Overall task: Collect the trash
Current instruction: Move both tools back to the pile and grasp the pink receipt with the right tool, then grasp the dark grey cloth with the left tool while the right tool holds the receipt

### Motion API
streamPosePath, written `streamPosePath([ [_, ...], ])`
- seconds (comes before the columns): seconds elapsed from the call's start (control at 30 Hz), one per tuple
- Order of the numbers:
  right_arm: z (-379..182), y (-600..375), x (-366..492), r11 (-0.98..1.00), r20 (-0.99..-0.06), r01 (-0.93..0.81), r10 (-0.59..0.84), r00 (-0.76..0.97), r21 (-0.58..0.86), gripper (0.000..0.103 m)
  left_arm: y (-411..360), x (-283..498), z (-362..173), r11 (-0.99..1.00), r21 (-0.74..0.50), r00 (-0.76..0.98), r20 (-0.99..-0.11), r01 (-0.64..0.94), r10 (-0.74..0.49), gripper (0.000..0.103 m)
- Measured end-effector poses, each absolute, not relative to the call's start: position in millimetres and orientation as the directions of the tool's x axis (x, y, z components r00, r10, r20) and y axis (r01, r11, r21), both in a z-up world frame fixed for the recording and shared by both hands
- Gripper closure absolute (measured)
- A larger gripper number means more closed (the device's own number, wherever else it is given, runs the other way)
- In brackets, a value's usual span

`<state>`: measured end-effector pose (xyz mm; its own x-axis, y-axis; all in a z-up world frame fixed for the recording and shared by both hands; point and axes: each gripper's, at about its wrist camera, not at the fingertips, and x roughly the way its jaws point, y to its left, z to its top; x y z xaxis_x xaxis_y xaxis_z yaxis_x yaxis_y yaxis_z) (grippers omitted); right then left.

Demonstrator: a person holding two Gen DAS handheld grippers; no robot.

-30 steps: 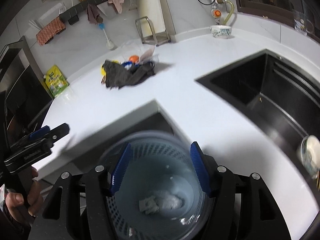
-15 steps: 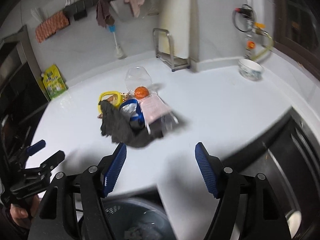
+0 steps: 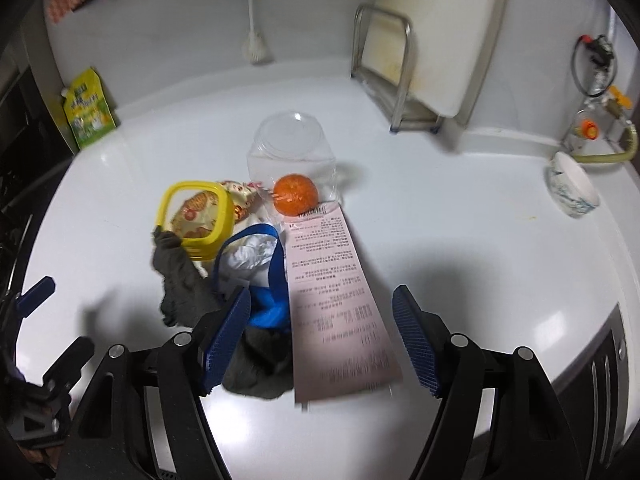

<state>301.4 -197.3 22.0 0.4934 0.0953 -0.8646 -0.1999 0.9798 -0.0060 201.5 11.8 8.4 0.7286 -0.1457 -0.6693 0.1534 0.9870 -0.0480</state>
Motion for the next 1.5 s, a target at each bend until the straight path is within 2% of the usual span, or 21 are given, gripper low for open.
streamPosePath([
  [0.27, -4.6, -191.5, 332.9, 0.973, -0.927, -0.231, 0.072, 0.369, -0.016, 0.033, 12.1, 207.9, -0.6, 0.987, -0.047, 0.717, -0.682, 0.153, -0.144, 0.010],
  [0.47, -19.8, -187.0, 344.4, 0.977, -0.940, -0.210, 0.031, 0.339, -0.043, 0.033, 12.6, 210.4, -3.6, 0.987, -0.051, 0.711, -0.688, 0.151, -0.144, 0.010],
  [0.53, -20.8, -188.2, 346.3, 0.979, -0.936, -0.202, 0.034, 0.349, -0.040, 0.033, 12.9, 210.3, -3.9, 0.987, -0.048, 0.711, -0.689, 0.151, -0.142, 0.010],
  [0.63, -20.5, -189.1, 345.9, 0.978, -0.933, -0.205, 0.042, 0.357, -0.034, 0.047, 12.6, 210.3, -3.5, 0.987, -0.049, 0.711, -0.688, 0.151, -0.143, 0.010],
  [0.67, -19.9, -189.4, 344.7, 0.978, -0.932, -0.205, 0.045, 0.360, -0.032, 0.047, 12.6, 210.5, -3.4, 0.987, -0.049, 0.711, -0.688, 0.150, -0.142, 0.010],
  [1.13, 25.1, -209.6, 328.4, 0.984, -0.872, -0.174, 0.114, 0.477, 0.033, 0.050, 7.8, 210.1, 4.5, 0.987, -0.043, 0.720, -0.679, 0.155, -0.143, 0.010],
  [1.5, 29.2, -222.4, 312.3, 0.986, -0.842, -0.150, 0.144, 0.519, 0.076, 0.050, 7.2, 216.1, 7.3, 0.990, -0.034, 0.719, -0.684, 0.139, -0.125, 0.010],
])
